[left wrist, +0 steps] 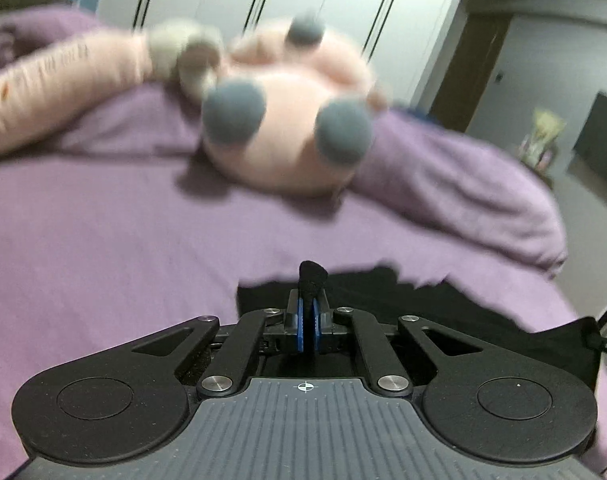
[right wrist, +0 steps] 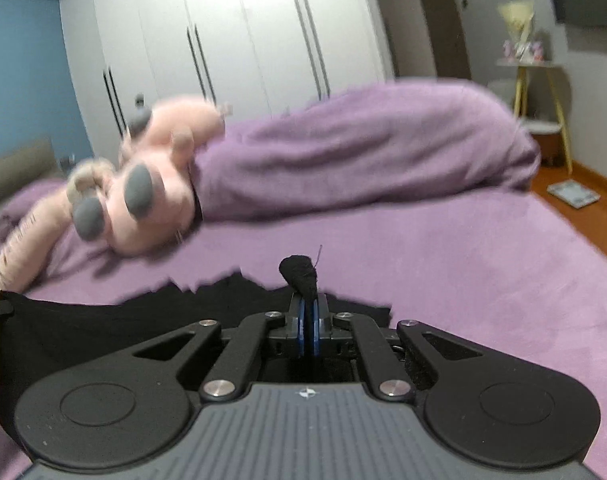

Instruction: Fold small clothes

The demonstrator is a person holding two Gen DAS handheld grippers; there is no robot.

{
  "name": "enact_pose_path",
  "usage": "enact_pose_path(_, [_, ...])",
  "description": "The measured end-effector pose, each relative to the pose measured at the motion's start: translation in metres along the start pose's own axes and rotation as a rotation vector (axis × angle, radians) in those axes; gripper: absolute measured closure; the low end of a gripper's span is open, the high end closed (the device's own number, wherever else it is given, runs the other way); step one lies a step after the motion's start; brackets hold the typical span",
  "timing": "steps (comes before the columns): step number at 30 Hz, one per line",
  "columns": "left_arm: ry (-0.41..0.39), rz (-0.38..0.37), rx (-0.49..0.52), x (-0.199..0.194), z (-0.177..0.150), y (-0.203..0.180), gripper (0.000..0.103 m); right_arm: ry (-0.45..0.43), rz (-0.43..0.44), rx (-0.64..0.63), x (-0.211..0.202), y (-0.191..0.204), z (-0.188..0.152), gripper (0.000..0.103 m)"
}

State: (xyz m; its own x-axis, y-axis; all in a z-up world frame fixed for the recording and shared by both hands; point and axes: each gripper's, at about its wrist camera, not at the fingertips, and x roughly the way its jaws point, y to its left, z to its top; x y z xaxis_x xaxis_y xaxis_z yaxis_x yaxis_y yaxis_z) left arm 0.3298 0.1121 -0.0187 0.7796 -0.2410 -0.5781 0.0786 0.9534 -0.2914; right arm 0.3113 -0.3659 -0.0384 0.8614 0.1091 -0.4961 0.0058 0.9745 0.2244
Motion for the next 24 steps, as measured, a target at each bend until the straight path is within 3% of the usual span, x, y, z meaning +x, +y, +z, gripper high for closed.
enact_pose_path(4, [0.107,0.038,0.058,0.045,-0.022,0.001,0.095,0.105,-0.033,-0.003,0.042,-0.005,-0.013,0.099])
enact_pose_path(6, [0.138,0.023,0.041,0.056,-0.028,0.005,0.086,0.126,-0.024,0.005,0.049,-0.009,-0.019,0.099])
enact_pose_path(7, [0.137,0.011,0.037,0.058,-0.033,0.008,0.076,0.134,-0.016,0.012,0.051,-0.011,-0.02,0.098])
enact_pose_path(8, [0.135,0.001,0.043,0.059,-0.035,0.01,0.064,0.138,-0.004,0.018,0.052,-0.013,-0.021,0.094])
enact_pose_path(10, [0.138,-0.004,0.068,0.062,-0.041,0.01,0.061,0.154,0.002,0.013,0.055,-0.015,-0.023,0.08])
enact_pose_path(14, [0.142,0.011,0.078,0.062,-0.045,0.01,0.067,0.15,-0.019,-0.038,0.057,-0.012,-0.031,0.078])
enact_pose_path(15, [0.138,0.023,0.063,0.063,-0.045,0.012,0.074,0.148,-0.019,-0.031,0.056,-0.012,-0.032,0.079])
enact_pose_path(16, [0.137,0.03,0.053,0.063,-0.045,0.013,0.094,0.143,-0.021,-0.024,0.055,-0.013,-0.031,0.087])
enact_pose_path(17, [0.138,0.034,0.042,0.063,-0.045,0.015,0.095,0.133,-0.024,-0.025,0.054,-0.012,-0.031,0.097])
enact_pose_path(24, [0.042,0.012,0.064,0.029,-0.023,0.009,0.096,0.012,-0.067,-0.116,0.024,0.004,-0.017,0.099])
